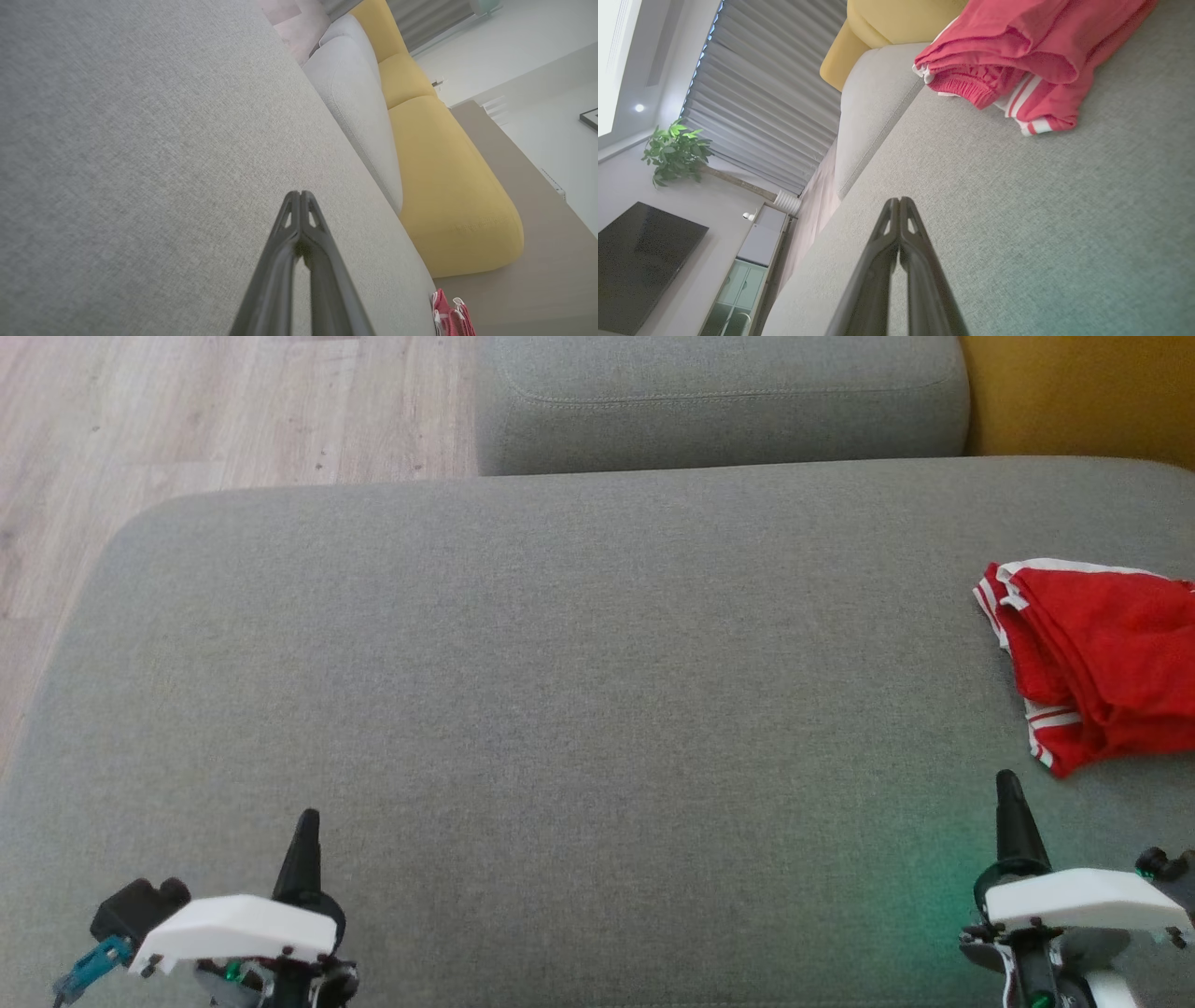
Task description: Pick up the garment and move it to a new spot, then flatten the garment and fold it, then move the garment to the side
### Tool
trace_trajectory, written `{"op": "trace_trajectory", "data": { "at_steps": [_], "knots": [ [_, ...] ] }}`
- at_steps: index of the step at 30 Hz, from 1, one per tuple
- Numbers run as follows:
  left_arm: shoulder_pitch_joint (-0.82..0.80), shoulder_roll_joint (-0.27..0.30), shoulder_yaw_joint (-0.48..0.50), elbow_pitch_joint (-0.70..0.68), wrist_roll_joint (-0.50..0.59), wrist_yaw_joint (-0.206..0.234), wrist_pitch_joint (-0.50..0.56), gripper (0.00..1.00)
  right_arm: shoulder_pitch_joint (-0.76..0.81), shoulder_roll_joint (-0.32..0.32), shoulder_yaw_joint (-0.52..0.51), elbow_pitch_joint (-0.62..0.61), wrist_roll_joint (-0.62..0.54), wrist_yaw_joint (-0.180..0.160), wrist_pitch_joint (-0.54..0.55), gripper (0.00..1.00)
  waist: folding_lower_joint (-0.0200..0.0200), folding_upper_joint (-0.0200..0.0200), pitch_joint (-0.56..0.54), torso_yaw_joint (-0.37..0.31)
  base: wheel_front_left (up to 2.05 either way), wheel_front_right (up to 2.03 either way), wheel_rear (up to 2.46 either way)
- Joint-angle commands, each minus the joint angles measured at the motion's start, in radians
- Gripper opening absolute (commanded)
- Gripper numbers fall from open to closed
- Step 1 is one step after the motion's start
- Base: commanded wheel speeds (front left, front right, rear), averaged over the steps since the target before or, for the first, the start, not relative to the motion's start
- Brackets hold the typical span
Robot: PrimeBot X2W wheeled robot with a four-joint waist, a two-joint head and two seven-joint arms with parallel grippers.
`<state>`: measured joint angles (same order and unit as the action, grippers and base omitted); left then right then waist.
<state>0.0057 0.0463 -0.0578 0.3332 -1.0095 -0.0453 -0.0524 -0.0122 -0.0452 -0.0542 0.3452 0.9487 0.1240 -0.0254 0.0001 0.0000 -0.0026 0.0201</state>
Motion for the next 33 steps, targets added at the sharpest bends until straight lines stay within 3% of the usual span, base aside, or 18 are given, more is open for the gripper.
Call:
{"op": "trace_trajectory", "data": {
  "at_steps": [1,33],
  "knots": [
    [-0.058,0.003,0.031,-0.039,-0.039,-0.011,0.012,0.0,-0.05,-0.003,0.003,-0.042,0.045,0.004,0.008,0.0,0.0,0.0,0.0,-0.001,0.0,0.0,0.0],
    [-0.091,0.004,0.113,-0.067,-0.364,-0.054,0.101,0.0,-0.076,-0.004,-0.033,-0.076,0.402,0.006,0.084,0.0,-0.0001,0.0,0.003,-0.012,0.0,0.0,0.0]
  ]
}}
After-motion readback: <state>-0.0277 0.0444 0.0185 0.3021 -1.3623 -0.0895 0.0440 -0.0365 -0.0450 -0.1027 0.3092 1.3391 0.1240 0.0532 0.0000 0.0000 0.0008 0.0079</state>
